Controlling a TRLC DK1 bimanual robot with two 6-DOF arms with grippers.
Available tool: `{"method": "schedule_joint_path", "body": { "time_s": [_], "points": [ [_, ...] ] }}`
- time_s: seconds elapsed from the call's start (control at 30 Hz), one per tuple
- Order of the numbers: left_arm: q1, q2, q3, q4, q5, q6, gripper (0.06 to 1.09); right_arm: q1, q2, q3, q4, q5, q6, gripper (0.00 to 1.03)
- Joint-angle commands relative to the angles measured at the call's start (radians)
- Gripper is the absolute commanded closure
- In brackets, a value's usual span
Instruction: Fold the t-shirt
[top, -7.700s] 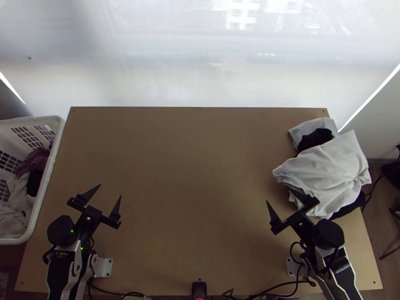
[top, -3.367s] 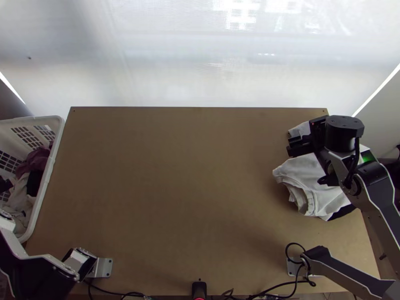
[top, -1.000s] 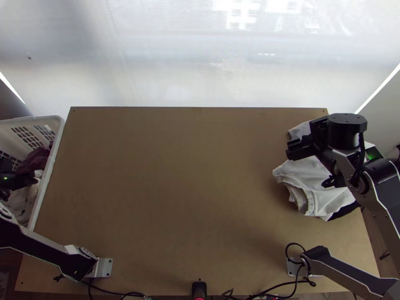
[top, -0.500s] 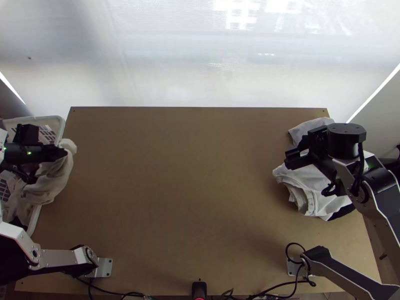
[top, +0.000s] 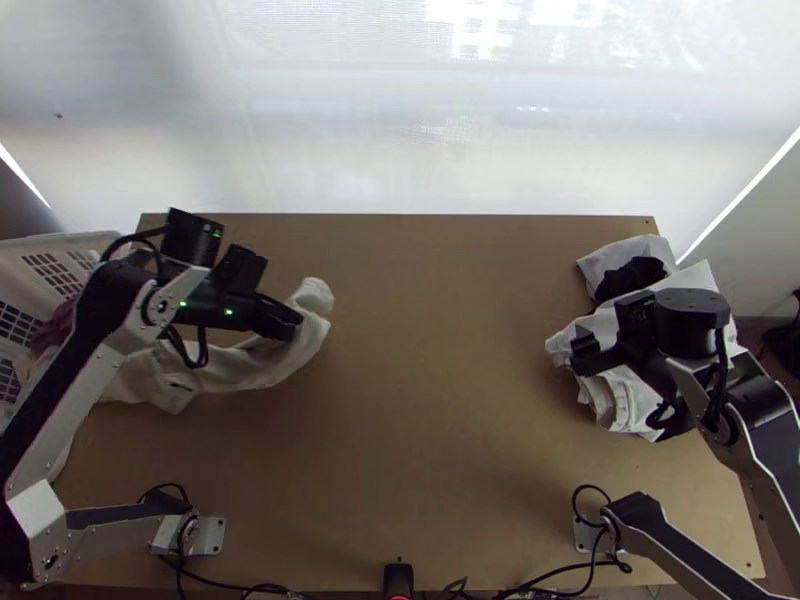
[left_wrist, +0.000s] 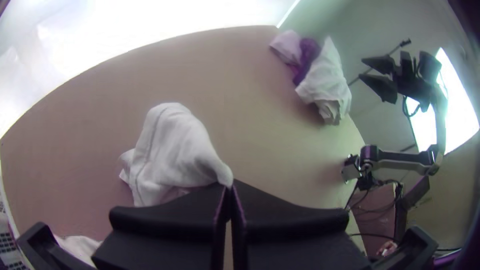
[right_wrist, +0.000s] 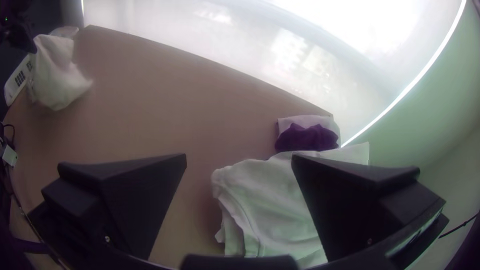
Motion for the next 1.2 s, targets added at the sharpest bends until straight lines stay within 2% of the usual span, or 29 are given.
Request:
{"method": "schedule_joint_path", "body": {
  "time_s": [0.0, 0.37, 0.53, 0.77, 0.8, 0.83, 0.9, 0.93, 1.17],
  "points": [
    [-0.377, 0.144, 0.052, 0.08, -0.052, -0.036, 1.05, 0.0, -0.09, -0.116, -0.017, -0.012, 0.002, 0.05],
    [-0.69, 0.59, 0.527, 0.106, -0.06, -0.049, 1.05, -0.078, -0.196, -0.193, -0.086, -0.012, 0.002, 0.05],
    [-0.744, 0.759, 0.756, 0.106, -0.061, -0.05, 1.05, -0.118, -0.233, -0.228, -0.109, -0.011, 0.001, 0.05],
    [-0.733, 0.817, 0.791, 0.23, -0.072, -0.072, 1.03, -0.167, -0.285, -0.271, -0.135, -0.011, 0.001, 0.05],
    [-0.732, 0.819, 0.791, 0.23, -0.08, -0.072, 0.96, -0.17, -0.286, -0.274, -0.135, -0.011, 0.001, 0.05],
    [-0.73, 0.819, 0.788, 0.227, -0.087, -0.072, 0.8, -0.17, -0.285, -0.274, -0.135, -0.011, 0.002, 0.05],
    [-0.727, 0.811, 0.782, 0.207, -0.093, -0.059, 0.19, -0.174, -0.28, -0.274, -0.132, -0.011, 0.002, 0.05],
    [-0.722, 0.804, 0.78, 0.198, -0.093, -0.049, 0.1, -0.175, -0.277, -0.274, -0.129, -0.011, 0.002, 0.05],
    [-0.666, 0.69, 0.731, 0.17, -0.095, -0.043, 0.1, -0.174, -0.248, -0.274, -0.11, -0.012, 0.004, 0.05]
  ]
}}
